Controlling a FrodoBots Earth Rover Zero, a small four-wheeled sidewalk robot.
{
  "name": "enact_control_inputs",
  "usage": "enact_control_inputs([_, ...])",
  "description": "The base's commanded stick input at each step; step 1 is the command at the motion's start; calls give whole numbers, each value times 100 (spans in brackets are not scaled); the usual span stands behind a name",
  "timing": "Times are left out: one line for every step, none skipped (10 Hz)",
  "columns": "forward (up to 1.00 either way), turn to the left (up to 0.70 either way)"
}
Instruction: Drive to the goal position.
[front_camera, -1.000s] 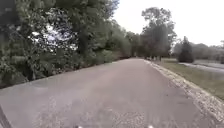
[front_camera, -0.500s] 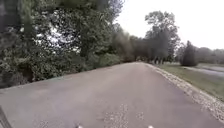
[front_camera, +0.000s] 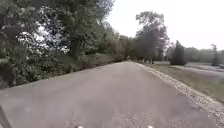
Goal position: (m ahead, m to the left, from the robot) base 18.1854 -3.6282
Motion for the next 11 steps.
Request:
enact_control_inputs([70, 0])
enact_control_inputs([70, 0])
enact_control_inputs([70, 0])
enact_control_inputs([70, 0])
enact_control_inputs([70, 0])
enact_control_inputs([70, 0])
enact_control_inputs([70, 0])
enact_control_inputs([70, -28])
enact_control_inputs([70, -35])
enact_control_inputs([70, -35])
enact_control_inputs([70, -35])
